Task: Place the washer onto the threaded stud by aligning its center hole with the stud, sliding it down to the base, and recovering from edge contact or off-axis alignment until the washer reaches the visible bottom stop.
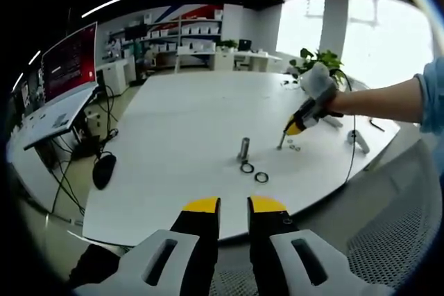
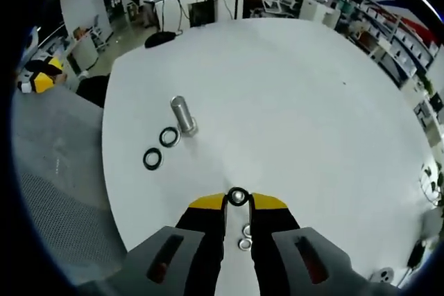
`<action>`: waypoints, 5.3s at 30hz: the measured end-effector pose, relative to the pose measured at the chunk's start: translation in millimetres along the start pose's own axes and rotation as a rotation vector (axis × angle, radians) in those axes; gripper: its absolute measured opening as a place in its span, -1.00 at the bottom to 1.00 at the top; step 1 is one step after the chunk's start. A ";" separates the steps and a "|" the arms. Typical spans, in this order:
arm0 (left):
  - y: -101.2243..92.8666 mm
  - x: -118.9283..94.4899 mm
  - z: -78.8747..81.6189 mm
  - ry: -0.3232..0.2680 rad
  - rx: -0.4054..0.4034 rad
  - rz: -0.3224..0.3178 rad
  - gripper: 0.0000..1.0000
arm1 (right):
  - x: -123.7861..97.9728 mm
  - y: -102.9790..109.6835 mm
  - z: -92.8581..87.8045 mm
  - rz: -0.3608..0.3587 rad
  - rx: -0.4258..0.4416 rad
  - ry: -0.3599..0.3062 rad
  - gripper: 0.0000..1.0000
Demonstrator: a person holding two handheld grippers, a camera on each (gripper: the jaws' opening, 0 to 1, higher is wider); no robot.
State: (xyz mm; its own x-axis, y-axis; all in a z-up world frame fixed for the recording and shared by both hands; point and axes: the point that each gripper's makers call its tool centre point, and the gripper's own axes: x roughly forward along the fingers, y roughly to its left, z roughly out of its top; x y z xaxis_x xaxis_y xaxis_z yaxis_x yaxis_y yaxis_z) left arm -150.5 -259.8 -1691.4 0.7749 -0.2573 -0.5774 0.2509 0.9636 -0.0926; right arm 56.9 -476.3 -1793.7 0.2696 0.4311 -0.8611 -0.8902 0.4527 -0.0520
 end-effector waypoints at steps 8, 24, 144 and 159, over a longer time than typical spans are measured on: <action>0.4 0.1 0.0 -0.001 -0.001 0.002 -0.74 | 6.1 3.2 -2.6 0.006 -0.009 0.025 -0.73; 0.8 0.0 0.4 -0.001 -0.002 0.003 -0.75 | 16.1 7.1 -14.3 0.023 -0.008 0.058 -0.73; -0.9 0.3 0.1 0.001 0.002 -0.007 -0.77 | 23.5 -6.0 -82.1 0.130 -0.164 0.280 -0.61; -1.0 0.5 -0.4 0.003 0.004 -0.009 -0.77 | 22.6 -10.6 -82.3 0.112 -0.161 0.291 -0.75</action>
State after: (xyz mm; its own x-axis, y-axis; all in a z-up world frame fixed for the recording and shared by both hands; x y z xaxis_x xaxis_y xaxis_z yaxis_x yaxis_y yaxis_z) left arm -150.6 -260.9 -1691.9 0.7707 -0.2654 -0.5792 0.2598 0.9610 -0.0947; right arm 42.2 -535.6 -1854.2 0.0715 0.2205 -0.9728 -0.9610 0.2765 -0.0080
